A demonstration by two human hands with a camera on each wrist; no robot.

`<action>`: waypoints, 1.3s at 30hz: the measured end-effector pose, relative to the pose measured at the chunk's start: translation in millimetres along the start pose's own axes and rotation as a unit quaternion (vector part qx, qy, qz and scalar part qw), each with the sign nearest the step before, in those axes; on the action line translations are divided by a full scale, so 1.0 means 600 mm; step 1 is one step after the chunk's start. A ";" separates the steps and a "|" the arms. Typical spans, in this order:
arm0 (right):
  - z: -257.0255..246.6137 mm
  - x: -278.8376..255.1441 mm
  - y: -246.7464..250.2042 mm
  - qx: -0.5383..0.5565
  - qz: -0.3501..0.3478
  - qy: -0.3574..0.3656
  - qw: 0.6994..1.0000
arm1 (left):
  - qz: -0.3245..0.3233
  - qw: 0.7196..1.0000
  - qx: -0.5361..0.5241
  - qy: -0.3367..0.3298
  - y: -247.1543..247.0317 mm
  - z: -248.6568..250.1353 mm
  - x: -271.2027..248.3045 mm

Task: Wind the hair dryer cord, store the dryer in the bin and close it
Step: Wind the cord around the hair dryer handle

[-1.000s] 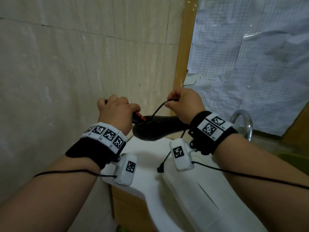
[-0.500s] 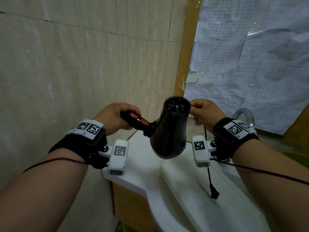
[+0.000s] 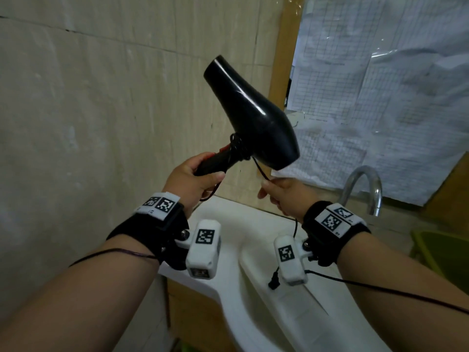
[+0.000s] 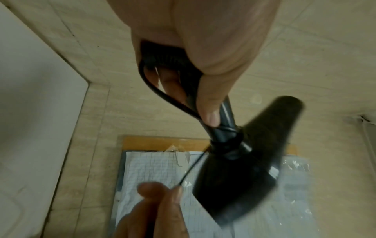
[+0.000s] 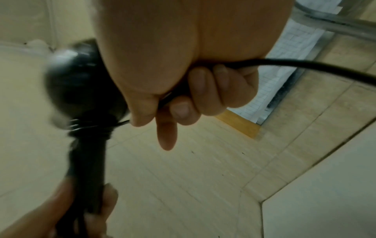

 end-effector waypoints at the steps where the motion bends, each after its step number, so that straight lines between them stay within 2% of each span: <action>1: -0.006 -0.002 -0.003 -0.020 -0.005 0.023 1.000 | 0.020 1.000 0.020 -0.005 -0.001 -0.001 0.003; 5: -0.029 -0.009 -0.008 -0.171 -0.041 0.084 0.981 | 0.083 0.982 0.165 -0.040 0.002 -0.015 0.011; 8: -0.040 -0.011 -0.006 -0.218 -0.060 0.100 0.969 | 0.075 0.948 0.300 -0.068 0.006 -0.022 0.010; 12: -0.046 -0.009 0.006 -0.239 -0.049 0.106 0.964 | 0.039 0.900 0.424 -0.095 0.002 -0.028 0.005; 15: -0.047 -0.005 0.014 -0.261 -0.031 0.114 0.958 | 0.009 0.876 0.469 -0.108 -0.003 -0.039 0.007; 17: -0.046 -0.002 0.019 -0.272 -0.011 0.114 0.955 | -0.003 0.851 0.510 -0.129 -0.006 -0.046 0.010; 22: -0.047 0.002 0.040 -0.268 0.035 0.117 0.956 | -0.002 0.777 0.611 -0.151 -0.001 -0.059 0.014; 28: -0.040 0.019 0.070 -0.229 0.080 0.110 0.964 | -0.006 0.718 0.671 -0.186 0.004 -0.054 0.012; 33: -0.029 0.030 0.084 -0.183 0.115 0.107 0.971 | -0.039 0.716 0.668 -0.200 0.002 -0.054 0.009; 39: 0.009 0.040 0.095 -0.141 0.138 0.065 0.978 | -0.052 0.762 0.612 -0.206 0.018 -0.061 0.019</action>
Point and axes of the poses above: each hand's wrist, its own x-axis towards the middle knuckle, its own y-axis out of the back of the hand, z = x × y, the point moved 4 cm from there along x, towards the middle knuckle, and after that the axes turned 9 degrees about z, right-handed, at the moved point
